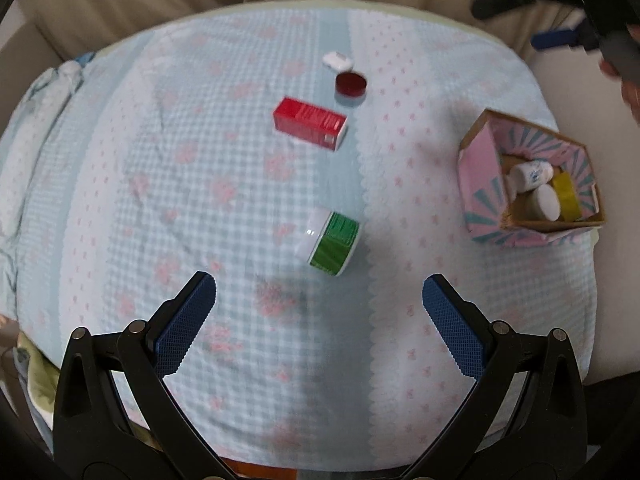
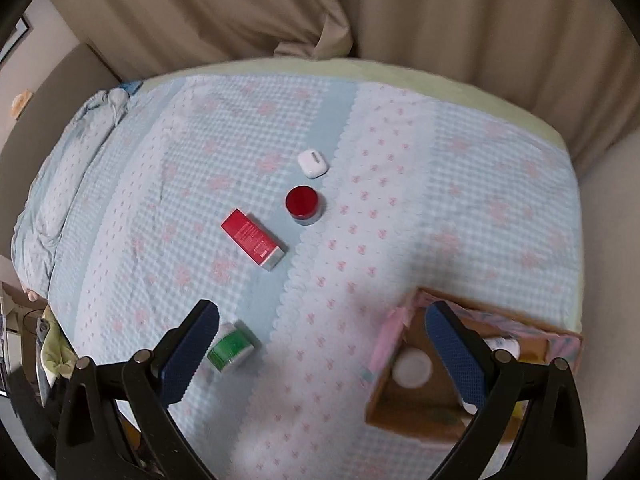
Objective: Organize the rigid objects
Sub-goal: 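Withdraw both open tools from the pink box toward the remaining items, then grasp the green-labeled white jar with the left tool while the right grasps the red-lidded jar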
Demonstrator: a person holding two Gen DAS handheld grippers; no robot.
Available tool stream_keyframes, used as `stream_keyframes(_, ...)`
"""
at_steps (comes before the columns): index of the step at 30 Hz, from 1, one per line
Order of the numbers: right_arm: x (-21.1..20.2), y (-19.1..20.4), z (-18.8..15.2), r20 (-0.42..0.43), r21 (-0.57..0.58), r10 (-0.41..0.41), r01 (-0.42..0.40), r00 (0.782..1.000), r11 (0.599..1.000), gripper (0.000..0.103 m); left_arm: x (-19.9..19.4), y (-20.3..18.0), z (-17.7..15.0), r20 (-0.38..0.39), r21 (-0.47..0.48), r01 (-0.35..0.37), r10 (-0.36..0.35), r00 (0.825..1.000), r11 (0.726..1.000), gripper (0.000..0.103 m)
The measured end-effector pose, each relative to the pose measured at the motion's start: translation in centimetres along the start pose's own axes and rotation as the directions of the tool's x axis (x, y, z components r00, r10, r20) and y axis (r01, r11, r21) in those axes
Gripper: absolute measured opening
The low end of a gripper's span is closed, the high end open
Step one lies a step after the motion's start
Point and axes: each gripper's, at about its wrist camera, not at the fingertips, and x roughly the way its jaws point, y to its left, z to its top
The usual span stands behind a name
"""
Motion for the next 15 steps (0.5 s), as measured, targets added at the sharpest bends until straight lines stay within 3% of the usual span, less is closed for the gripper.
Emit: stream_keyframes(15,16.3,4.0,8.1,-0.183,-0.107,-0.049,0.029,0.982,0.994,0.103,12.8,0.7,1.5,-0.16,-0.025,0.019,-0.023,0.987,1.0,0.103)
